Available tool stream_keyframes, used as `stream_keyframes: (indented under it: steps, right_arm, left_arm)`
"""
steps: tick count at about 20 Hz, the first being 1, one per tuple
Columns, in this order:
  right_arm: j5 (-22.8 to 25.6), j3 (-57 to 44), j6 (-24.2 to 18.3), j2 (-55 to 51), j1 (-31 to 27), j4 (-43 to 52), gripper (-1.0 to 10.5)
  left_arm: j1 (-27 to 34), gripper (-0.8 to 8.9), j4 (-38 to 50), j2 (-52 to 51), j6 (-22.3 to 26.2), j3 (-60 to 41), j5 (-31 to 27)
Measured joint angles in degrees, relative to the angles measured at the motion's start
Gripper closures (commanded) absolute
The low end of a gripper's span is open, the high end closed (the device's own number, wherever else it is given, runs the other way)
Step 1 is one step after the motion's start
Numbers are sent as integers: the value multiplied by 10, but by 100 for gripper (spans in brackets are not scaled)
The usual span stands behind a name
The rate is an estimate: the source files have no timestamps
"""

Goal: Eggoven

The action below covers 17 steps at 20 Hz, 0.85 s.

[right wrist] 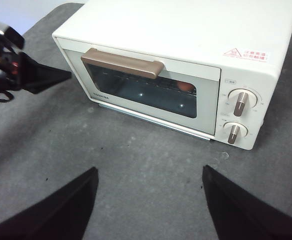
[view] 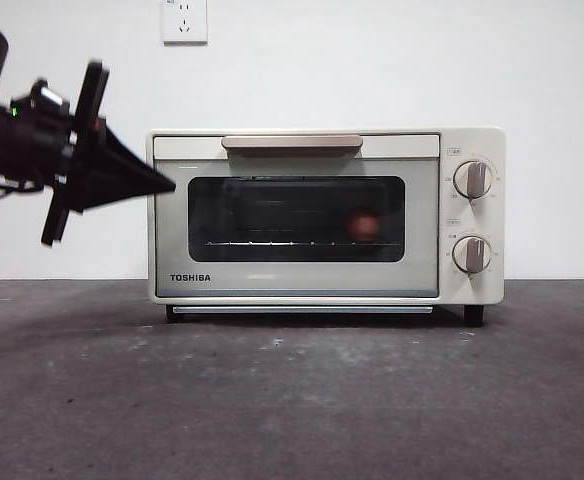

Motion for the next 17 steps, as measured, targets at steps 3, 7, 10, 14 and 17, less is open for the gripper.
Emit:
stream_keyframes:
  steps: [3,7,10,14,17]
  right_arm:
    - [0,0,-6,1,0,-2,613]
    - [0,-3,-16,5,0,6,614]
    - [0,-31,-19,3,0,42,636]
    - [-10,-103,-19,3,0,118,676]
    - [-18,-163,-19,5,0,191,713]
  left_arm:
    - [-13,806,-71,-53,32,0,-31]
    - [-43,806,-213,-141,109,0,-113]
    - [-67,806,-308,-207,170,0,-171]
    - [-92,806,-379,-285,219,0,-220]
    - [-104,806,-414,-339,237,0,-257]
